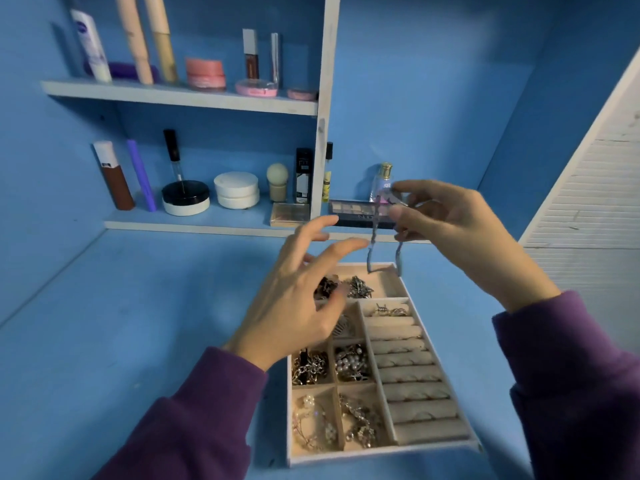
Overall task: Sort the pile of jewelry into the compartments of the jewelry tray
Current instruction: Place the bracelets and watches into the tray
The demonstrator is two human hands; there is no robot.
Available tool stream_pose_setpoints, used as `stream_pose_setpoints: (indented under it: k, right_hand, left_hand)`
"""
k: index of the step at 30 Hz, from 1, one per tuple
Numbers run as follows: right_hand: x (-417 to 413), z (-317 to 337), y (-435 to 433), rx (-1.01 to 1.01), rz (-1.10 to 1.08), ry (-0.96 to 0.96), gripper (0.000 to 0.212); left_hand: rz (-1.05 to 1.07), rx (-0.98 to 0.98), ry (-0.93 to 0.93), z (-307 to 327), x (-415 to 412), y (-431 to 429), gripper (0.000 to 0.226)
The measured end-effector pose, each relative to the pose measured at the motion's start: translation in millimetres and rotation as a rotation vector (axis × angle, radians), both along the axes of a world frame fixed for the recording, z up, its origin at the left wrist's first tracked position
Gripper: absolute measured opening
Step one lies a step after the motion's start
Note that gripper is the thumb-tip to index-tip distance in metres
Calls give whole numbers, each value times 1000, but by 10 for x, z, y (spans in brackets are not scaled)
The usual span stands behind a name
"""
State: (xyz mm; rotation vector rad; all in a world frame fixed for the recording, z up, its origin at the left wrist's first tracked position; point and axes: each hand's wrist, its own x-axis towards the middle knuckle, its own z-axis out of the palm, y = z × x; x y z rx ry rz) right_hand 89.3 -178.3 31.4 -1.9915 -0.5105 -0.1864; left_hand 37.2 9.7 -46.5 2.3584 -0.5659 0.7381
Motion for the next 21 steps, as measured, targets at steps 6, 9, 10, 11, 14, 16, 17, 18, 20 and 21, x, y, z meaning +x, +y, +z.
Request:
stream_pose_setpoints:
  k: [6, 9, 10, 11, 14, 16, 17, 18, 20, 21]
  right_hand:
    - [-188, -100, 203, 192, 181, 247, 23]
    - [-145, -234, 191, 224, 112, 287, 23]
    - [-134, -271, 178, 258, 95, 316, 25]
    - [-124, -303, 164, 299, 90, 350, 27]
    - [-144, -368, 166, 333, 137, 418, 31]
    - [-215, -401, 210, 290, 220, 463, 30]
    - [-266, -418, 247, 258, 260, 487, 28]
    - [-319, -439, 288, 208, 294, 494, 26]
    - [-422, -494, 377, 70, 355, 428, 26]
    - [-468, -520, 425, 23, 380, 367, 26]
  left_hand:
    - [-13, 41, -1, -29, 2, -27, 42]
    - [5, -24, -35, -24, 30, 44, 15]
    - [0, -50, -42, -20, 37, 67, 12]
    - [3, -69, -62, -5, 36, 82, 11]
    - [33, -161, -161, 110, 4, 53, 18]
    - [-12, -315, -132, 189, -54, 4, 25]
    - [-46, -412, -90, 221, -89, -19, 30]
    - [-67, -516, -47, 249, -127, -37, 34]
    - [-63, -690, -4, 286, -177, -51, 34]
    - [-36, -734, 2, 297, -182, -49, 35]
